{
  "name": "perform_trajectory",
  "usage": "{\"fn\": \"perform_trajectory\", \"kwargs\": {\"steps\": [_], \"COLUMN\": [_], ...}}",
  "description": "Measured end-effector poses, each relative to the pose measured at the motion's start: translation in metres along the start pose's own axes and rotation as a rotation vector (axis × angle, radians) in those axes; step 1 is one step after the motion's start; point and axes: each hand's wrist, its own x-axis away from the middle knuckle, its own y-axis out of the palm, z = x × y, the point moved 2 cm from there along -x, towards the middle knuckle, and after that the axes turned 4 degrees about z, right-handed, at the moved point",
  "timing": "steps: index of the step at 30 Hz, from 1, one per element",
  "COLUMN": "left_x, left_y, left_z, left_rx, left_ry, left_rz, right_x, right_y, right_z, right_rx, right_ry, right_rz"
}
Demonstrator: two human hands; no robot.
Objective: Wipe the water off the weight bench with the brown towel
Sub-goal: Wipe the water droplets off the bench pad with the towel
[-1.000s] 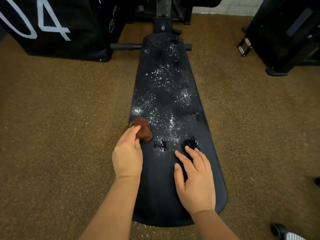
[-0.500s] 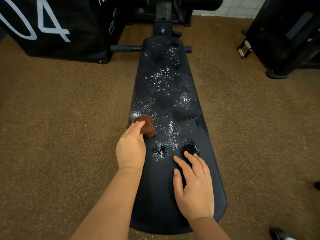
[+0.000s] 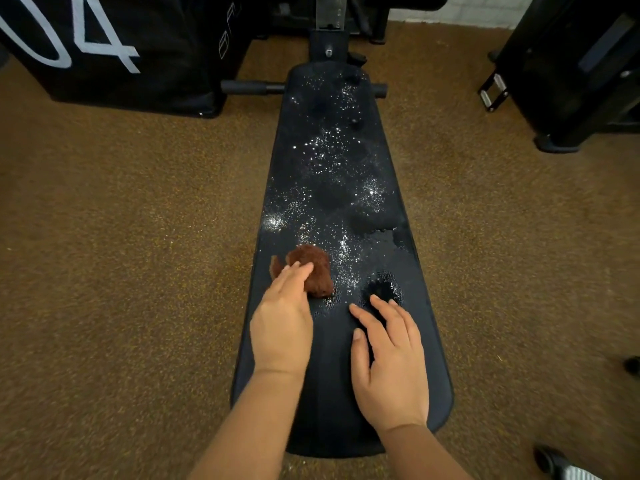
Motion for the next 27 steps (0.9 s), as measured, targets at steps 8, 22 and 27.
{"fn": "perform_trajectory", "kwargs": {"steps": [8,22,27], "left_x": [0.035,0.023,0.021], "left_y": [0.000,-0.004,-0.006], "left_z": [0.030,-0.019,-0.016], "left_rx": [0.097,-0.298,-0.260], "left_ry": [0.061,0.005,0.075], "left_rz": [-0.245,-0.150,-0.167], "right_x": [0.002,-0.003,-0.031], "right_y": [-0.005,-0.008,0.007], "right_z": [0.000,-0.014,-0.025], "right_rx": [-0.218,-0.040,0.026], "right_ry": [0.174,-0.200,-0.350], "right_rz": [0.053,-0.117,-0.200]}}
